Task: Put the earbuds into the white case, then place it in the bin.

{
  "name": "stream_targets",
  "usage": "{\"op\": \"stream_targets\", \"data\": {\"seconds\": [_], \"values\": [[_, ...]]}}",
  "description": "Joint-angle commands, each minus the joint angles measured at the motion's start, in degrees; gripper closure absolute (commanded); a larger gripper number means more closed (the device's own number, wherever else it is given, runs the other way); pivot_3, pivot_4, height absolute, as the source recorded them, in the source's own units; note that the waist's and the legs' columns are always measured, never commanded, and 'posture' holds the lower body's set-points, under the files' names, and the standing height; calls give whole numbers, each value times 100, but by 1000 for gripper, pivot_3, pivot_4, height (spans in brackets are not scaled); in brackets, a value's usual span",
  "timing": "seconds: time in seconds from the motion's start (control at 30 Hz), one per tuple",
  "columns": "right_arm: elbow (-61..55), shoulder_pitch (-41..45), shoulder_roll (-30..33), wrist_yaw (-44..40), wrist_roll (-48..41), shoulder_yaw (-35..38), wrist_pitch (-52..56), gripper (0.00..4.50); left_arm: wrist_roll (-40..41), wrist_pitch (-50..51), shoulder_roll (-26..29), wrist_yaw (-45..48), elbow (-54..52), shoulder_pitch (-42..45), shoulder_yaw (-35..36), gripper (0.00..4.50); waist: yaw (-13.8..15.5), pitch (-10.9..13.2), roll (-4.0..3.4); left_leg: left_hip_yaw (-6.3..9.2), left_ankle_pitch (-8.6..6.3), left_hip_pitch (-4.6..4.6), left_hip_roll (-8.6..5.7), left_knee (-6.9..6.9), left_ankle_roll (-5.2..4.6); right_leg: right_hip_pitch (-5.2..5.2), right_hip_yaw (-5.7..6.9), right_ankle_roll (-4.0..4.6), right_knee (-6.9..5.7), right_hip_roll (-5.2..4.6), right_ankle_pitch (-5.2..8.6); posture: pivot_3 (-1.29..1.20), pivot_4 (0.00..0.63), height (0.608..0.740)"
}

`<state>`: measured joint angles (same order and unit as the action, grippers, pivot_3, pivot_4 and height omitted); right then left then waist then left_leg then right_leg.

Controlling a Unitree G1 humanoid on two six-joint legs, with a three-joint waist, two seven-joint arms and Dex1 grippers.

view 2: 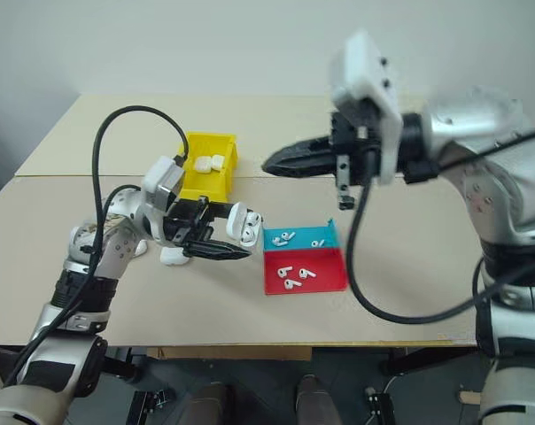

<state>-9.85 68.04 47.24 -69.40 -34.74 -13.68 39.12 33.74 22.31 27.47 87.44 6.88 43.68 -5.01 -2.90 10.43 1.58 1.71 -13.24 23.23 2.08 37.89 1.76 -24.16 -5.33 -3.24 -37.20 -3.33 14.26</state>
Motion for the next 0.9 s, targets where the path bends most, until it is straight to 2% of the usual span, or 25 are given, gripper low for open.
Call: {"op": "stream_targets", "data": {"seconds": [0.03,0.23,0.4,0.53,0.9], "values": [[437,695,-280,-771,752,-533,-764,4468,2,-161,-39,59,14,169,46,1733,9,0,0,1,0,1,0,0,0,-1,2,0,1,0,0,0,150,740],[1335,1334,-934,-1800,1673,-1126,-2109,4468,2,-221,-72,61,35,158,62,1733,46,0,1,6,0,5,0,3,0,2,10,0,0,-3,0,0,150,740],[1898,1668,-1294,-2274,2060,-1382,-2905,4468,18,-206,-81,0,-63,96,84,1733,29,0,0,7,0,1,0,5,1,-1,10,1,-11,-3,-1,0,150,740],[2068,1673,-1364,-2310,2191,-1555,-3296,4468,31,-197,-77,-48,-110,74,104,1733,29,0,0,7,0,1,-1,5,1,0,11,1,-10,-4,-1,0,150,740],[1534,1559,-229,-2310,1171,-2160,-3628,4468,40,-208,-55,-126,-107,60,149,1733,37,0,0,9,0,1,0,5,1,0,12,1,-9,-5,0,0,150,740]]}}
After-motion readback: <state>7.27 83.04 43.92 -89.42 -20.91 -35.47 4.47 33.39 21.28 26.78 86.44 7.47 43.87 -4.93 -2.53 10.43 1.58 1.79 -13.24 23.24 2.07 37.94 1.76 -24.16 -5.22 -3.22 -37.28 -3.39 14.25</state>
